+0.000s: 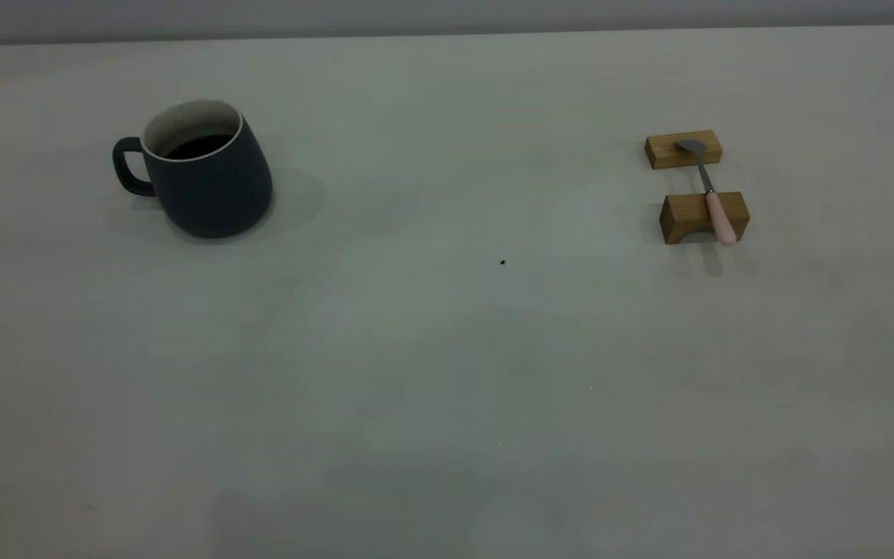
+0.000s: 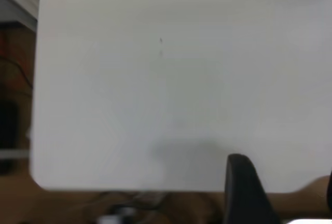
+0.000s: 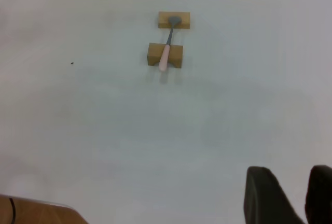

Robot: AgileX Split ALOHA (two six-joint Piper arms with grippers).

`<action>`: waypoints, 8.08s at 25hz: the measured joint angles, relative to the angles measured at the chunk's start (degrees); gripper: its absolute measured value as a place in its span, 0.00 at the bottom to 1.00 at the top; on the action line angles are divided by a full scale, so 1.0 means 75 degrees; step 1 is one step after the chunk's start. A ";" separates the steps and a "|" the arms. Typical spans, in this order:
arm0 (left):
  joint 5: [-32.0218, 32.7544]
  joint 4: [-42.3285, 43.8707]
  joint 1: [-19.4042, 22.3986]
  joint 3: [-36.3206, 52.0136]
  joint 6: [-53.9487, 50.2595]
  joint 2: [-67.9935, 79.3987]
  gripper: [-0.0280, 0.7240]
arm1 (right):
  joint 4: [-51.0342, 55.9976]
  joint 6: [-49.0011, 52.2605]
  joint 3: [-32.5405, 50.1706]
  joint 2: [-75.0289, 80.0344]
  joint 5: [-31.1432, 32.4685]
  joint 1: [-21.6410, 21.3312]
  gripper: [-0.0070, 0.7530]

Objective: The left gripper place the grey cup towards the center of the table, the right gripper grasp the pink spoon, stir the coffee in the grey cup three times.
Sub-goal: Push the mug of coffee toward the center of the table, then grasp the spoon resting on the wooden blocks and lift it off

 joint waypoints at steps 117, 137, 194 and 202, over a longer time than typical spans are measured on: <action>0.1800 0.0031 -0.3500 -0.8042 0.2508 0.9669 0.74 | 0.0000 0.0000 0.0000 0.0000 0.0000 0.0000 0.32; 0.1934 -0.0666 -0.3500 -0.5339 0.0484 0.4073 0.66 | 0.0000 0.0000 0.0000 0.0000 0.0000 0.0000 0.32; 0.1705 -0.1632 0.0013 0.1750 0.0366 -0.5991 0.66 | 0.0000 0.0000 0.0000 0.0000 0.0000 0.0000 0.32; 0.1705 -0.1632 0.0013 0.1750 0.0366 -0.5991 0.66 | 0.0111 0.0055 -0.0039 0.0135 -0.0065 0.0000 0.32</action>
